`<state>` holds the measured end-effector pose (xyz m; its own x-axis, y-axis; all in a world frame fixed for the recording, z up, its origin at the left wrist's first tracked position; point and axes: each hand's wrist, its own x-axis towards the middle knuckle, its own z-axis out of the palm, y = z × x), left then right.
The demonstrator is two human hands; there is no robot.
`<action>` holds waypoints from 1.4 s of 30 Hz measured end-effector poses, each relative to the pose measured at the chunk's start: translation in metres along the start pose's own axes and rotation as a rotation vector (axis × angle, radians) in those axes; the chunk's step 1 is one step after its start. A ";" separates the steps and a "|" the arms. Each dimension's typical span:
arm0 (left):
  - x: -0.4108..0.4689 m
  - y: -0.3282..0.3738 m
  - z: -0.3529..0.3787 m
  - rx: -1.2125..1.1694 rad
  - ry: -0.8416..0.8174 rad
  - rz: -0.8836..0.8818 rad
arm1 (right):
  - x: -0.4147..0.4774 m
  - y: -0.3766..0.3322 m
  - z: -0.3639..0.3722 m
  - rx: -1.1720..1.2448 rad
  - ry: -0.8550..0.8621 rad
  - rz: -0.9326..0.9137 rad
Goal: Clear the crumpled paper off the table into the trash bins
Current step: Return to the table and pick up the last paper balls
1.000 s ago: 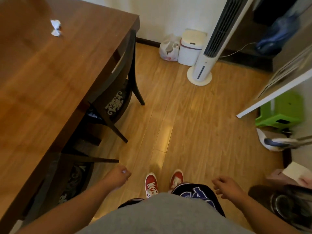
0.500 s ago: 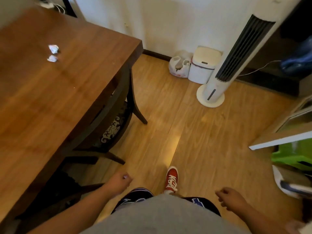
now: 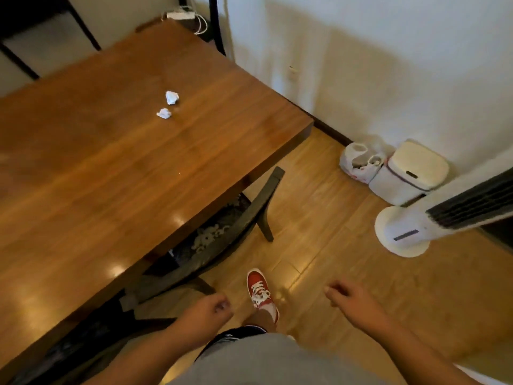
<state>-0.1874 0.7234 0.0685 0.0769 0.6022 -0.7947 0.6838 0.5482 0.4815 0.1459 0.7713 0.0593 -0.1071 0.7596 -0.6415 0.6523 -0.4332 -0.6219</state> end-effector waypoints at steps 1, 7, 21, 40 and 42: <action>0.000 0.016 -0.011 -0.037 0.000 0.050 | 0.009 -0.024 -0.005 -0.009 -0.022 -0.053; 0.007 0.096 -0.084 -0.216 0.077 0.331 | 0.055 -0.154 -0.031 -0.020 -0.104 -0.319; 0.122 0.121 -0.243 -0.265 0.494 0.097 | 0.223 -0.330 -0.055 -0.223 -0.382 -0.497; 0.305 0.132 -0.415 -0.141 1.055 -0.499 | 0.516 -0.545 0.035 -0.824 -0.297 -0.925; 0.313 0.129 -0.421 -0.162 1.033 -0.534 | 0.525 -0.551 0.048 -0.851 -0.285 -0.982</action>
<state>-0.3800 1.2267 0.0379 -0.8680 0.4178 -0.2684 0.3453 0.8962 0.2786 -0.3054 1.3859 0.0436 -0.8846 0.4075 -0.2269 0.4659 0.7486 -0.4718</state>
